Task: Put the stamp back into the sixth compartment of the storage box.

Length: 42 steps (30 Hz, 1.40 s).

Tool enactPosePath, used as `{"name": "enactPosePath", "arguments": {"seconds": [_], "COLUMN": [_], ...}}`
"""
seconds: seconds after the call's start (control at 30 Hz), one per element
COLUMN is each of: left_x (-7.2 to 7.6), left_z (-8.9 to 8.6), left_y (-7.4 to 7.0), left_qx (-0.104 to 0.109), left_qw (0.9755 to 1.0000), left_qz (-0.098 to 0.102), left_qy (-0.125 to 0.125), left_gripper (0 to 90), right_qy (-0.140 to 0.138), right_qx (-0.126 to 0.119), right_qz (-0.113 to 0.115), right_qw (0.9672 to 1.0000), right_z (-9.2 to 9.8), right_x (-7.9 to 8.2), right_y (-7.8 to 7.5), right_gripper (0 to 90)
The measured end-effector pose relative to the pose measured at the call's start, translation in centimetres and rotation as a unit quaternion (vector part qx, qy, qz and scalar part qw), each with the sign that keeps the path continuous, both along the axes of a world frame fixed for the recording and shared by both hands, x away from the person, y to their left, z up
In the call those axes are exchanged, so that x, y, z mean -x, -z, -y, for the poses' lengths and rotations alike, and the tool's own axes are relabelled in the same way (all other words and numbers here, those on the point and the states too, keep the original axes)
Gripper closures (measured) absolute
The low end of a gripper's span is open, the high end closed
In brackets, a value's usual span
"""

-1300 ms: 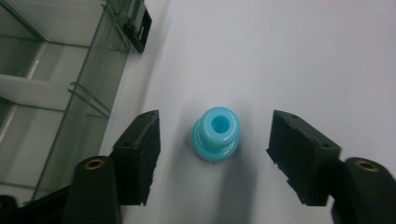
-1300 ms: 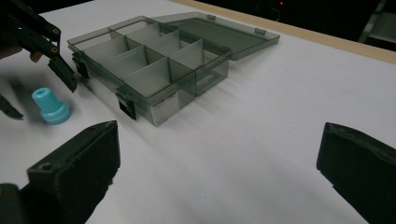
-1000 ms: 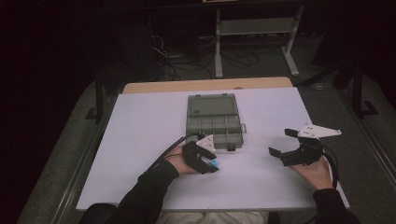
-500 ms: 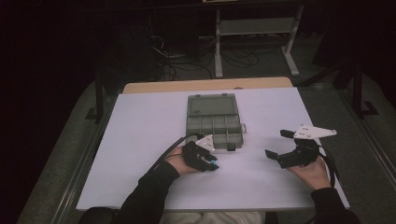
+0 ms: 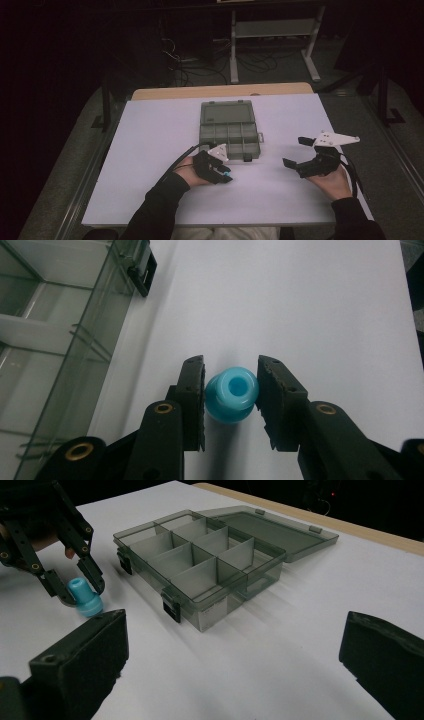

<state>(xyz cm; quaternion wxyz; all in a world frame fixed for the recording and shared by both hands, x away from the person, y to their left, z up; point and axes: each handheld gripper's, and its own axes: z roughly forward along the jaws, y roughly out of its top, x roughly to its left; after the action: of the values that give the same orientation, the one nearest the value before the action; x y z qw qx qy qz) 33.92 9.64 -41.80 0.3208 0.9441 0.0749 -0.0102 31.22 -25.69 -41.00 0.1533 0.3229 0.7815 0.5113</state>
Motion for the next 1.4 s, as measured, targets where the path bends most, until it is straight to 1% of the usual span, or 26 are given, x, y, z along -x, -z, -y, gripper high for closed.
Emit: {"name": "enactPosePath", "arguments": {"seconds": [0.23,0.4,0.47,0.6,0.73,0.83,1.0,1.2,1.4], "left_x": [-0.4,-0.7,-0.8,-1.2,-1.6,-1.8,-2.6,-3.3,-3.9], "left_z": [-1.0,-1.7,-1.9,-1.9,-1.8,-1.7,-1.9,-2.0,-2.1], "left_y": [-0.9,-1.5,-1.8,-2.4,-3.1,-3.5,-4.2,-5.4,-6.0], "left_qx": [0.0,0.001,0.001,-0.002,0.001,-0.002,-0.002,-0.001,-0.004], "left_qw": [0.9999,0.9999,0.9999,0.9999,0.9998,0.9999,0.9997,0.9995,0.9994], "left_qz": [-0.005,-0.006,-0.004,-0.001,0.002,0.004,0.008,0.015,0.019], "left_qy": [-0.01,-0.015,-0.015,-0.016,-0.017,-0.015,-0.023,-0.026,-0.028], "left_gripper": [65.4,65.4,65.4,65.4,65.4,65.4,65.4,65.4,65.4], "right_qy": [-0.006,-0.005,-0.005,-0.005,-0.005,-0.007,-0.011,-0.014,-0.01], "right_qx": [-0.002,-0.002,-0.002,-0.004,-0.005,-0.006,0.002,0.004,0.006], "right_qz": [-0.001,0.001,0.002,0.002,0.003,0.002,-0.008,-0.009,-0.009], "right_qw": [1.0,1.0,1.0,1.0,1.0,1.0,0.9999,0.9998,0.9999], "right_z": [-0.4,-0.4,-0.4,-0.4,-0.5,-0.7,-1.2,-1.5,-1.6], "right_x": [-0.5,-0.6,-0.7,-0.8,-0.9,-1.0,-1.4,-1.4,-1.3], "right_y": [0.0,-0.1,-0.1,-0.1,-0.1,-0.1,0.2,0.3,0.4], "right_gripper": [0.0,0.0,0.0,0.0,0.0,0.0,0.0,0.0,0.0]}}
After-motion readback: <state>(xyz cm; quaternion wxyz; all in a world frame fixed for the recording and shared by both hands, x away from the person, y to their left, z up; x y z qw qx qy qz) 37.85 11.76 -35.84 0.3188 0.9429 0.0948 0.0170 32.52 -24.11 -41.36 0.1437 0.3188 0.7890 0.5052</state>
